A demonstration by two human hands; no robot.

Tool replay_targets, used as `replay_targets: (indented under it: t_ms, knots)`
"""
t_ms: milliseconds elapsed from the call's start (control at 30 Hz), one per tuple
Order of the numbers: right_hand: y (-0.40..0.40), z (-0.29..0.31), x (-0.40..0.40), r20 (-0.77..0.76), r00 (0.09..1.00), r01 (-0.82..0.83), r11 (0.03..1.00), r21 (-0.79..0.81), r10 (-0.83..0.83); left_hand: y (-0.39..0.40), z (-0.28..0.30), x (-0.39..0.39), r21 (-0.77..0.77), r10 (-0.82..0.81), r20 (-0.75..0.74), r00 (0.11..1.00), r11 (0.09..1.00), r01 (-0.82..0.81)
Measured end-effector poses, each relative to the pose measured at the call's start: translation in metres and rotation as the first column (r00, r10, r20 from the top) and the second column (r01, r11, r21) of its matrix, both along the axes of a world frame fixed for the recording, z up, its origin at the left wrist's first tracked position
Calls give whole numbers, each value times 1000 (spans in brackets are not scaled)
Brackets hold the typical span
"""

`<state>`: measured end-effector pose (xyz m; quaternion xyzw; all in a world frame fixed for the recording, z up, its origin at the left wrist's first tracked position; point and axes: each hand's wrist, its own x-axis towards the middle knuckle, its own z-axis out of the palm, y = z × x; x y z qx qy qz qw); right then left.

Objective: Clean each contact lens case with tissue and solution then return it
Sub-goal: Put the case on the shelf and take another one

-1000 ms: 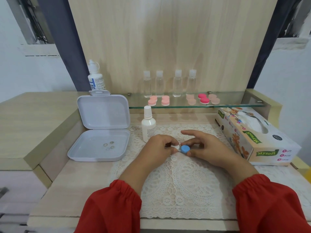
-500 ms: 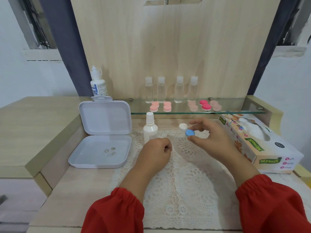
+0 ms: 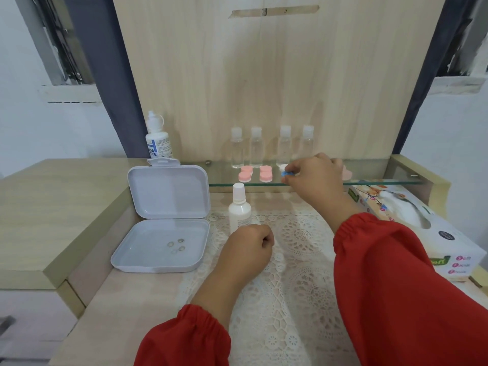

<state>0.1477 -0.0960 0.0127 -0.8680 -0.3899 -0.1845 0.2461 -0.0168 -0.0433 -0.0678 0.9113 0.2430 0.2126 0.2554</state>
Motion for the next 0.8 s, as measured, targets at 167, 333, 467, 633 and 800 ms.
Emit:
replay_targets:
  t_ms: [167, 333, 467, 633, 800]
  knots:
    - [2, -1, 0, 2, 1000, 10, 1000, -24, -10, 0, 0, -1, 1, -6, -5, 1000, 1000, 6]
    - [-1, 1, -3, -47, 999, -2, 999, -32, 1, 0, 2, -1, -3, -11, -9, 1000, 1000, 11]
    - [-12, 3, -2, -114, 992, 69, 992, 104, -58, 0, 1, -1, -3, -10, -13, 1000, 1000, 10]
    - [-20, -1, 1, -84, 966, 250, 967, 56, -244, 1, 0, -1, -8, -10, -10, 1000, 1000, 10]
    - [-17, -7, 5, -64, 959, 278, 961, 4, -277, 0, 1, -1, -2, -12, -7, 1000, 1000, 12]
